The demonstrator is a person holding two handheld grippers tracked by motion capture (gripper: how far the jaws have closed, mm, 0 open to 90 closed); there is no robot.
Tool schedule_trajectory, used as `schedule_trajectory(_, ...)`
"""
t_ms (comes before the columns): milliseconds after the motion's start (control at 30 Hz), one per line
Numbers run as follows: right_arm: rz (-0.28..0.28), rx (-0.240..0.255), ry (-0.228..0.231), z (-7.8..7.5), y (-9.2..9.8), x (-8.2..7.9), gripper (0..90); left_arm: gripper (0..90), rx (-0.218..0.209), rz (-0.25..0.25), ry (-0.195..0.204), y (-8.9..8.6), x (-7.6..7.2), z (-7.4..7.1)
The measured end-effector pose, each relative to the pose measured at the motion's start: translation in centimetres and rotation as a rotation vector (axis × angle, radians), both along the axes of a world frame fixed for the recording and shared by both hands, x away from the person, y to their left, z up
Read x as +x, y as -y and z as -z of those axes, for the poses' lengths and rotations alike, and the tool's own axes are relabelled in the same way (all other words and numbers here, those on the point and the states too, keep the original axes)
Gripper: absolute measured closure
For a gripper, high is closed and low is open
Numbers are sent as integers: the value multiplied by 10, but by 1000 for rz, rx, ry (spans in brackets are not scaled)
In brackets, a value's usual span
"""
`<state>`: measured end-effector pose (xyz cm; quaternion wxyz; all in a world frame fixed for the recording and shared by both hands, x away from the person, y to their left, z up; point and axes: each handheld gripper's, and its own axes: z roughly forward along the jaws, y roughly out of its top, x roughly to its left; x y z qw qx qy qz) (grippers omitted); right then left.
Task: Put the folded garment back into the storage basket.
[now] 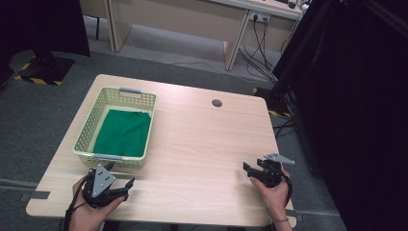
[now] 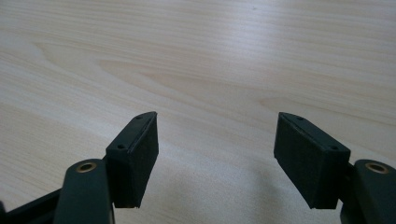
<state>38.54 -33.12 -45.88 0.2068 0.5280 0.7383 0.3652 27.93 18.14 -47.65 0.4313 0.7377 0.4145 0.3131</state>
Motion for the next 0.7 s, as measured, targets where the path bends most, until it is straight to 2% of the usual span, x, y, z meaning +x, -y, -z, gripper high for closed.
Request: schedule_trajectory(700, 15, 4, -10, 8, 9, -6, 299, 167, 7, -2, -4, 0, 1, 2)
